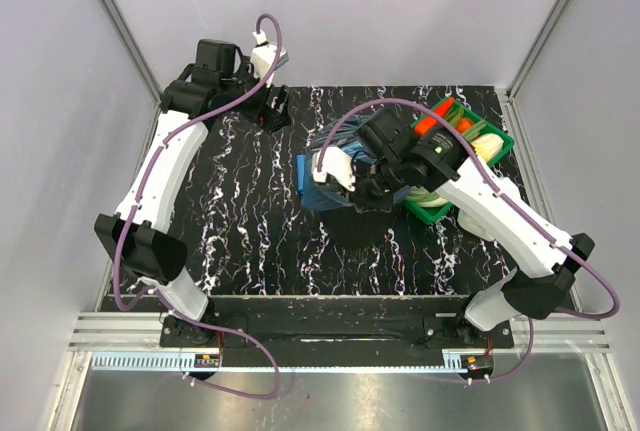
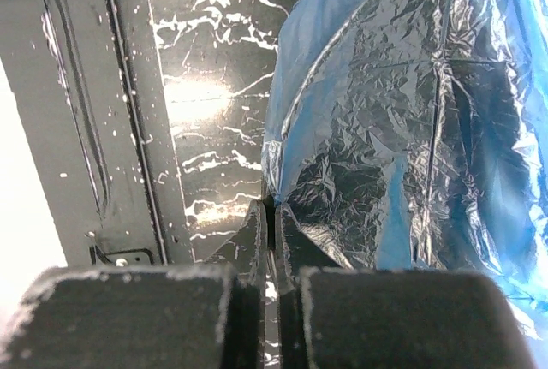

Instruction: Put the trash bags into the trash bin

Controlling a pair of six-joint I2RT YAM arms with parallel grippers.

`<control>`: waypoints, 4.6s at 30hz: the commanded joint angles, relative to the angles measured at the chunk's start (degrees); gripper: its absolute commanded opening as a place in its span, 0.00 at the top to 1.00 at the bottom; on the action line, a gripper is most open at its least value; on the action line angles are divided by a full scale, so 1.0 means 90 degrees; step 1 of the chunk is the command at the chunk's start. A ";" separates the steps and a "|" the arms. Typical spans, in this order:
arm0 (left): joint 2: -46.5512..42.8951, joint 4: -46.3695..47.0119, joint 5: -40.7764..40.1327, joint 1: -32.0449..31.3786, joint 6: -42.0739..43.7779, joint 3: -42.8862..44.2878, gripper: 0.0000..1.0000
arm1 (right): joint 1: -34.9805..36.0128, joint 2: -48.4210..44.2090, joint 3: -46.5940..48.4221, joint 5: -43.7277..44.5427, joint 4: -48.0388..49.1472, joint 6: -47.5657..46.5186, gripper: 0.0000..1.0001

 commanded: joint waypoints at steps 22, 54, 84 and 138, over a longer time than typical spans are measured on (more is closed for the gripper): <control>-0.1106 0.0530 -0.1768 0.0680 -0.1333 -0.0232 0.08 | 0.0464 0.2271 0.2008 0.2155 0.2584 0.4095 1.00; -0.2777 0.0280 0.2300 0.0876 0.1417 -0.1786 0.05 | 0.0445 0.0993 0.2155 0.3228 0.3143 0.3717 0.32; -0.1039 -0.1198 -0.0284 -0.2523 0.4536 -0.0974 0.27 | -0.1625 0.0250 0.1364 0.3054 0.3123 0.3579 0.29; -0.1419 -0.1579 -0.0313 -0.2825 0.4028 -0.0467 1.00 | -0.2133 0.0796 0.1080 0.2224 0.3611 0.3433 0.27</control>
